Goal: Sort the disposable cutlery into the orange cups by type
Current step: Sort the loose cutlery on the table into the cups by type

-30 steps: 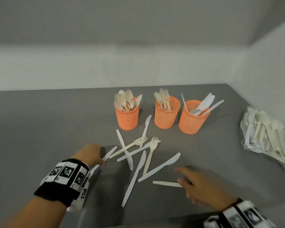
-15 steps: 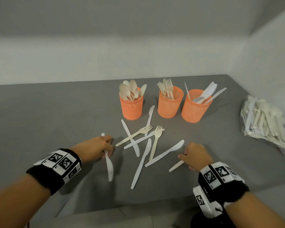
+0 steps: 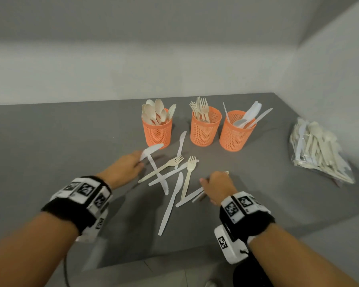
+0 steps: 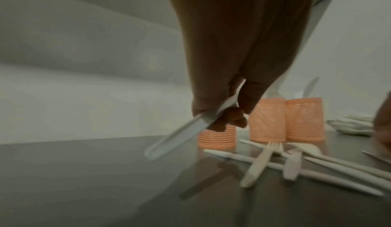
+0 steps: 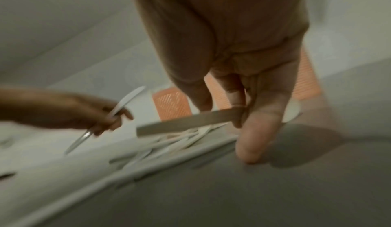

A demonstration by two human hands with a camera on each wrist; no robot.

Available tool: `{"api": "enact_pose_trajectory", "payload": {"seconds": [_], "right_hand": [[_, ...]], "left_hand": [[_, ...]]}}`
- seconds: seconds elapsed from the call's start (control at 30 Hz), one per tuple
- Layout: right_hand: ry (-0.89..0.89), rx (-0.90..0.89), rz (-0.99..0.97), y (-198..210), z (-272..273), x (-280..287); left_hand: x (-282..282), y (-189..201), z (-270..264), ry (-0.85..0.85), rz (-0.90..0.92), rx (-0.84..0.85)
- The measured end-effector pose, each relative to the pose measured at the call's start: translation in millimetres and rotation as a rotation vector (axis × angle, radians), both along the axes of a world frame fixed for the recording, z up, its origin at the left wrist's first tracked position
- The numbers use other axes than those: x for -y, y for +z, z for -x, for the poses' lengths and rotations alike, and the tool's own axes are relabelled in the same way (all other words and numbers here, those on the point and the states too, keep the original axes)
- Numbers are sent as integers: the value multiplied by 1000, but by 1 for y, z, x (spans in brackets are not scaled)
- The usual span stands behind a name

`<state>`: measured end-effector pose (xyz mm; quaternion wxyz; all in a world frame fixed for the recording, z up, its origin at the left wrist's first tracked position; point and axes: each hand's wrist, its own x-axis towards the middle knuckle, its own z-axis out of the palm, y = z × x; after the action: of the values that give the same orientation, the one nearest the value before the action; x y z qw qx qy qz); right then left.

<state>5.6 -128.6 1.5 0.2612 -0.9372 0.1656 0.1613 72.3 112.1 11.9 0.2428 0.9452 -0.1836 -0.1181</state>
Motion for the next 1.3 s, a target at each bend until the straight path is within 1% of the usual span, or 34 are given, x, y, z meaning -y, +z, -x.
{"api": "enact_pose_trajectory", "payload": {"seconds": [0.07,0.13,0.2,0.27,0.37,0.5,0.53,0.63,0.7,0.8,0.87,0.9,0.97,1.0,1.07,1.1,1.17,1.23,1.3], "right_hand": [[84,-39,104,2,-7,-16],[156,-23,229,-3,-12,-24],[168,5,304,-7,-13,-26],[109,19,297,-13,-14,-25],[-30,48,208,-18,-17,-16],[-77,91,167,-25,-21,8],[-99,75,164,-27,-22,13],[-149,-26,230,-32,-25,24],[-116,-57,301,-34,-25,29],[-49,-53,313,-33,-23,33],[-42,-3,222,-23,-24,31],[-51,31,140,-15,-25,28],[-53,117,-39,5,-28,17],[-34,182,-110,14,-31,8],[65,329,-228,31,-35,-14],[116,382,-299,37,-35,-29],[205,395,-385,41,-36,-53],[313,357,-441,40,-37,-63],[415,255,-509,41,-42,-61]], "left_hand": [[33,-7,-5,-24,-44,-15],[58,-18,-7,-6,-94,-37],[73,-29,-8,31,-149,-36],[81,-33,-8,40,-182,-11],[87,-34,-10,18,-212,-4],[90,-33,-11,0,-253,-33],[90,-33,-11,4,-262,-43],[93,-35,-10,-23,-272,-56],[94,-34,-8,-43,-245,-53],[93,-31,-8,2,-124,-66],[93,-25,-6,75,6,-74],[93,-21,-6,128,96,-78],[95,-10,-3,244,346,-110],[96,-2,0,291,512,-165],[99,12,5,322,817,-312],[101,17,8,312,912,-379],[101,25,12,342,1004,-445],[93,27,12,435,1036,-426],[78,23,7,535,1068,-403]]}}
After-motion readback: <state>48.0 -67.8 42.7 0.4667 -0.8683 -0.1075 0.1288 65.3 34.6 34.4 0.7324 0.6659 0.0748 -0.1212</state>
